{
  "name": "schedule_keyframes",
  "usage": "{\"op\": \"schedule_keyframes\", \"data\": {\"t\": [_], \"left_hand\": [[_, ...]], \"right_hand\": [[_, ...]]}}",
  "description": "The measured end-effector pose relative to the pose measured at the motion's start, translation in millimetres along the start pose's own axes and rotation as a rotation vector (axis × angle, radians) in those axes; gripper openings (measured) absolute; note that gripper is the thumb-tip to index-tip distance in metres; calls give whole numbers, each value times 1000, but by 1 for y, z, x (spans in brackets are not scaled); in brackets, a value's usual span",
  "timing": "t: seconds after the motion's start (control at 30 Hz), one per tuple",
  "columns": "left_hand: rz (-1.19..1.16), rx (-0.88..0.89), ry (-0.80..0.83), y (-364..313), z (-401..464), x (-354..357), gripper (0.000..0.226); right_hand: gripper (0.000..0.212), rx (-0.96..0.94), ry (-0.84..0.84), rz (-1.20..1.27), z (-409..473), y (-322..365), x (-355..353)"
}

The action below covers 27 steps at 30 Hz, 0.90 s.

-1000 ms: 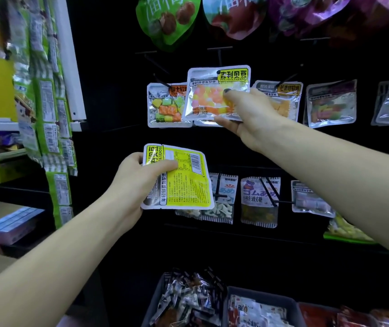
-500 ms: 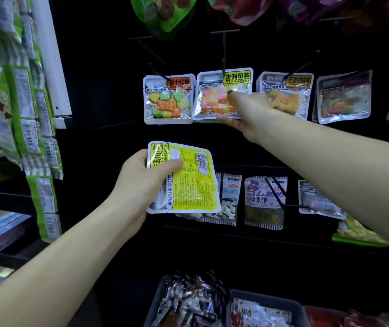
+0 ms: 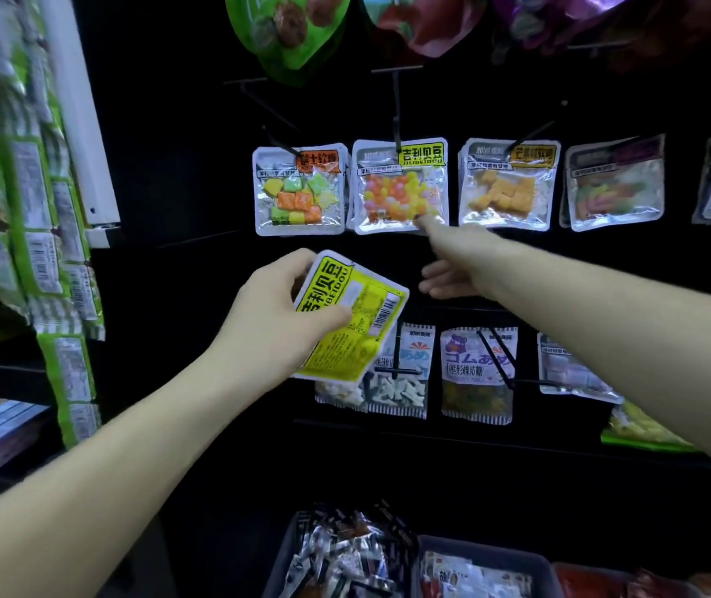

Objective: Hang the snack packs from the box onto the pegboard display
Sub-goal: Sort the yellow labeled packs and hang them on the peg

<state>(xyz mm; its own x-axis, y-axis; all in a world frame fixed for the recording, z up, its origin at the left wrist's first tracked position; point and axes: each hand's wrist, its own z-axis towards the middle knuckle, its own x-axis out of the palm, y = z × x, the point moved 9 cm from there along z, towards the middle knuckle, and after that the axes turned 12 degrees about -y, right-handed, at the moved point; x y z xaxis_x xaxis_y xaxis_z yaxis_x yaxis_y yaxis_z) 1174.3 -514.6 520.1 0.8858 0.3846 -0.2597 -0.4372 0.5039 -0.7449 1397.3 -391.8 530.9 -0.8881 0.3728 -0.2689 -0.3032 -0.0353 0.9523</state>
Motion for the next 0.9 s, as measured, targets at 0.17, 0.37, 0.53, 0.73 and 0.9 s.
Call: {"op": "schedule_keyframes", "data": {"t": [0.17,0.37,0.53,0.73,0.9], "left_hand": [[84,172,71,-39,-5,7,12],[24,315,203,-82,-24,20,30],[-90,366,291,-107,-40,26,19],[-68,286,375,-111,-43,28,20],[-74,-46,217,-69,-32,24,41]], "right_hand": [[75,-37,289,-8,-43,-18,-1],[78,127,820,102,-109,-26,-4],[69,181,784,173,-118,-38,-12],[21,151,786,383,-133,-34,-22],[11,61,512,576,-119,-30,-38]]}}
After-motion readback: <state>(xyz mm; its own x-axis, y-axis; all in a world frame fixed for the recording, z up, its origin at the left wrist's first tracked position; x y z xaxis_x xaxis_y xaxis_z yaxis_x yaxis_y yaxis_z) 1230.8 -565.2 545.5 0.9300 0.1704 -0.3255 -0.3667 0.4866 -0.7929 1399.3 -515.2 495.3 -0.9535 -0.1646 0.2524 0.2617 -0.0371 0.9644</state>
